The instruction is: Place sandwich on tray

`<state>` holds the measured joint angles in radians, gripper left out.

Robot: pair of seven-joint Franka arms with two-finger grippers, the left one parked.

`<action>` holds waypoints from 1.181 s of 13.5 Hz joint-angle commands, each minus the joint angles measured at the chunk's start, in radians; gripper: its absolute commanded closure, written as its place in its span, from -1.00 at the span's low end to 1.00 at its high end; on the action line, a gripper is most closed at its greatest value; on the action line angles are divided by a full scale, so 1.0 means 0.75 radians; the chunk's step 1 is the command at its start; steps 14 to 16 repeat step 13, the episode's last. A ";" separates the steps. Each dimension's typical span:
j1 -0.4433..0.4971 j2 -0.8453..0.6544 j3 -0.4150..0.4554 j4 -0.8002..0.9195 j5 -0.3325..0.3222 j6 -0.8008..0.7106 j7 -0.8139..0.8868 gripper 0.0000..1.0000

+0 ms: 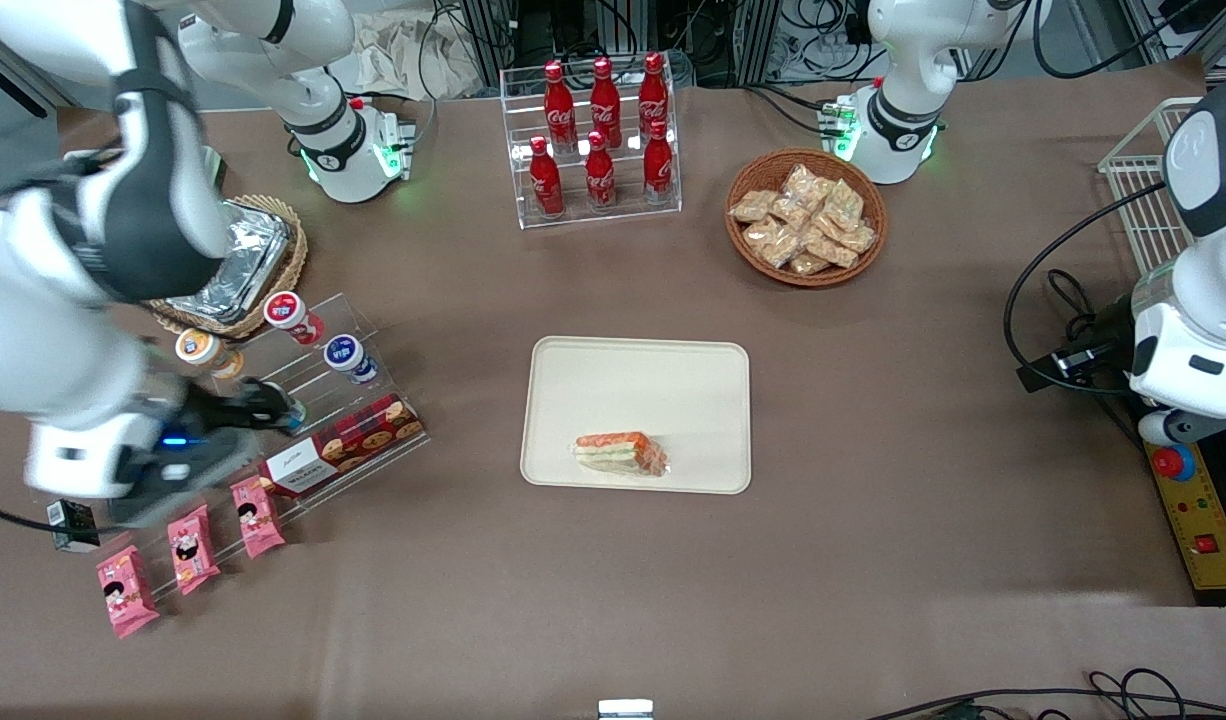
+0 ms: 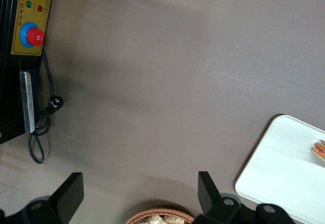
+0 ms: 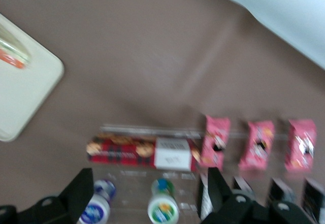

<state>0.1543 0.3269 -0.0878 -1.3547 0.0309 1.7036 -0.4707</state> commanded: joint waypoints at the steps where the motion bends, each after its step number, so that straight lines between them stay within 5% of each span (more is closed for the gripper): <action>1: -0.130 -0.122 0.027 -0.083 -0.053 -0.138 0.083 -1.00; 7: -0.285 -0.468 0.037 -0.400 -0.109 -0.140 0.286 -1.00; 16: -0.371 -0.493 0.123 -0.405 -0.111 -0.154 0.300 -1.00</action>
